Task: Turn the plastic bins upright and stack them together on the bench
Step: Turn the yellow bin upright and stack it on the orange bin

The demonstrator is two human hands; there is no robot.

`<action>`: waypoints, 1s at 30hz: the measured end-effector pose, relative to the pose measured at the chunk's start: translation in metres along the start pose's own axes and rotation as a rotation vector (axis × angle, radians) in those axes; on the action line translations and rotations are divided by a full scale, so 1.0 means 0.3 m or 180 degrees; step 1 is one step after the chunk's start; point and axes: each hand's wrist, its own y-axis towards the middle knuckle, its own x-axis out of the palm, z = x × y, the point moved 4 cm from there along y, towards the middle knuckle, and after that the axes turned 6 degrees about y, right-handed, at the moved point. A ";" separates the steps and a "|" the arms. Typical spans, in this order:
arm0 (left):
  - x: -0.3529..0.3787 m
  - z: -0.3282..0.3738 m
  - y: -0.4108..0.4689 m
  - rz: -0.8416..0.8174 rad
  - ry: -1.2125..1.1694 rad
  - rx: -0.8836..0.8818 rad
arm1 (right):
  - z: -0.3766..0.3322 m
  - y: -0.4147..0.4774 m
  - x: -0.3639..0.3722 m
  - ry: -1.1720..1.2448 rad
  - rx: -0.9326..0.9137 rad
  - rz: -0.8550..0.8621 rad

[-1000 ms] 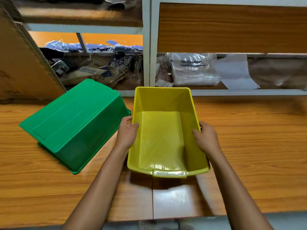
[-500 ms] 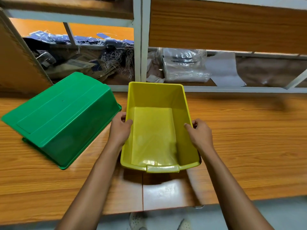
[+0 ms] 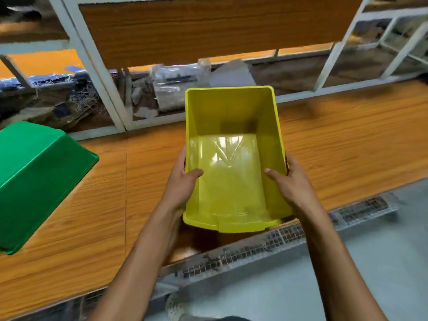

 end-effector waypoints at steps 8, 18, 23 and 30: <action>0.628 0.093 -0.112 -0.0760 0.0122 0.0360 | 0.277 -0.146 -0.580 0.0313 0.0423 0.1206; 1.241 0.146 -0.219 -0.1731 -0.0134 0.0106 | 0.542 -0.289 -1.089 0.0444 0.0787 0.2112; 1.517 0.184 -0.166 -0.2093 -0.0029 0.0077 | 0.630 -0.261 -1.268 0.0477 0.0951 0.2420; 1.986 0.260 -0.038 -0.2525 -0.0107 0.0145 | 0.724 -0.094 -1.605 0.0557 0.1048 0.2859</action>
